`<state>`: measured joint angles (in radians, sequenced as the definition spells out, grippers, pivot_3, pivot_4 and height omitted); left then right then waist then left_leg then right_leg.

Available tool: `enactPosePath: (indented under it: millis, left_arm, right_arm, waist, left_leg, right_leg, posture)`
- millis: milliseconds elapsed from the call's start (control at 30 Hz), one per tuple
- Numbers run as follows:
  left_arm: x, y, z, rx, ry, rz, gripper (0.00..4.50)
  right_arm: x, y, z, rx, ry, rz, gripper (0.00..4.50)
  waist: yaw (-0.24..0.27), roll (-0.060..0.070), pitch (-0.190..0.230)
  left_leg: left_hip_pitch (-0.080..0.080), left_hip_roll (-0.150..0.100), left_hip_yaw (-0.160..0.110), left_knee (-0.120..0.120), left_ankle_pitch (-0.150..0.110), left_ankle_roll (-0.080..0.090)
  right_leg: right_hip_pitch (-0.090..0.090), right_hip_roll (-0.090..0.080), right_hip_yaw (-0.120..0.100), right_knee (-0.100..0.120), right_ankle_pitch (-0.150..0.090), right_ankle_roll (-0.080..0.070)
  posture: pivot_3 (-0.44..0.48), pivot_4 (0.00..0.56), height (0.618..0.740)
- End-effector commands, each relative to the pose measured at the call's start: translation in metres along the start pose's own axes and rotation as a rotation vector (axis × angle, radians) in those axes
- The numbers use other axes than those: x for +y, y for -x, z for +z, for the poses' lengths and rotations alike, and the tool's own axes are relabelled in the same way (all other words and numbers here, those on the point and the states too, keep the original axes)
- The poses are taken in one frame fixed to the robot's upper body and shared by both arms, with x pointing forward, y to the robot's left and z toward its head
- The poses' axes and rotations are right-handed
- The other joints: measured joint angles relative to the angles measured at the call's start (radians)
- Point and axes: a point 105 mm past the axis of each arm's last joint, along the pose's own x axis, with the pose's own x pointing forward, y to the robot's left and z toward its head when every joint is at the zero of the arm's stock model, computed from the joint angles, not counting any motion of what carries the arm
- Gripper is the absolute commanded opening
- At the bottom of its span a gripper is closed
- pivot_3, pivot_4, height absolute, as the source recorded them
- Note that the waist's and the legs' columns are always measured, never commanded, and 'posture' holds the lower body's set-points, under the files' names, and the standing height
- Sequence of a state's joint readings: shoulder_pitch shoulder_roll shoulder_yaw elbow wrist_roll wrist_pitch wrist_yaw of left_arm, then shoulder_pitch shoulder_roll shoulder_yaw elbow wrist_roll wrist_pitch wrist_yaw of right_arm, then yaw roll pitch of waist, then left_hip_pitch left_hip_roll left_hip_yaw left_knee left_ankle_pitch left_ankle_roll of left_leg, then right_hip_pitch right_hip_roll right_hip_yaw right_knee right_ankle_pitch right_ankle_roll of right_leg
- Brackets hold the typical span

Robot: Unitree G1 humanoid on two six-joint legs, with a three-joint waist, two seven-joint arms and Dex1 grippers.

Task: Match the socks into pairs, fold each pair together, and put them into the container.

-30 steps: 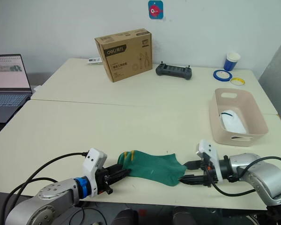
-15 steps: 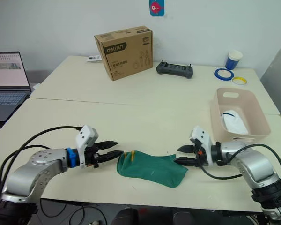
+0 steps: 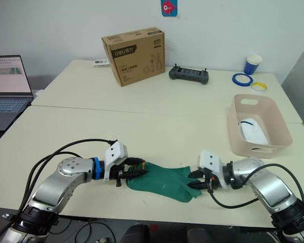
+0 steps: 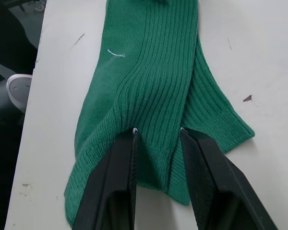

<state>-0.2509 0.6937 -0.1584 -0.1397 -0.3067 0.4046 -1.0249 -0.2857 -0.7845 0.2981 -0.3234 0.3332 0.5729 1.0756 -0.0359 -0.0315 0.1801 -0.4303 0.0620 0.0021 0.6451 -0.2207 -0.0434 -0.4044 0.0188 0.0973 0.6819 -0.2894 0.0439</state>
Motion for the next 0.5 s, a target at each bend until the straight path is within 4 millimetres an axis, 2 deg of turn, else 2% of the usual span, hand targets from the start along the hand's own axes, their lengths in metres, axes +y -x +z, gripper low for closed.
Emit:
enactPosePath:
  millis: [33,100,367,500]
  left_arm:
    - [0.001,-0.002,0.011,-0.031,-0.04,-0.011,0.62]
    - [0.001,-0.001,0.014,-0.04,-0.041,-0.007,0.04]
    - [-0.004,0.011,0.031,-0.115,-0.014,-0.019,0.04]
    - [-0.004,0.013,0.033,-0.124,-0.003,-0.01,0.04]
  right_arm:
    - [0.004,-0.001,0.004,-0.006,0.047,0.007,1.48]
    - [0.004,-0.002,0.002,0.0,0.047,0.006,1.48]
    - [0.003,-0.004,-0.002,0.021,0.055,-0.004,1.48]
    - [0.002,-0.004,-0.005,0.037,0.061,-0.011,1.48]
  waist:
    - [0.002,0.0,0.0]
    - [0.003,0.0,0.0]
    - [0.003,0.0,0.0]
    - [0.003,0.0,0.0]
  left_leg:
    - [0.0,0.0,0.0,0.0,0.0,0.0]
    - [0.0,0.0,0.0,0.001,0.0,0.0]
    - [0.0,0.0,0.0,0.0,0.0,0.0]
    - [0.0,0.0,0.0,0.0,0.0,0.0]
  right_leg:
    - [0.0,0.0,0.0,0.0,0.0,0.001]
    - [0.0,0.0,0.0,0.0,0.001,0.001]
    - [0.0,0.0,0.0,0.0,0.001,0.0]
    - [0.0,0.0,0.0,0.0,0.001,0.0]
  posture:
    - [0.0,0.15,0.74]
    - [0.0,0.15,0.74]
    - [0.0,0.15,0.74]
    - [0.0,0.15,0.74]
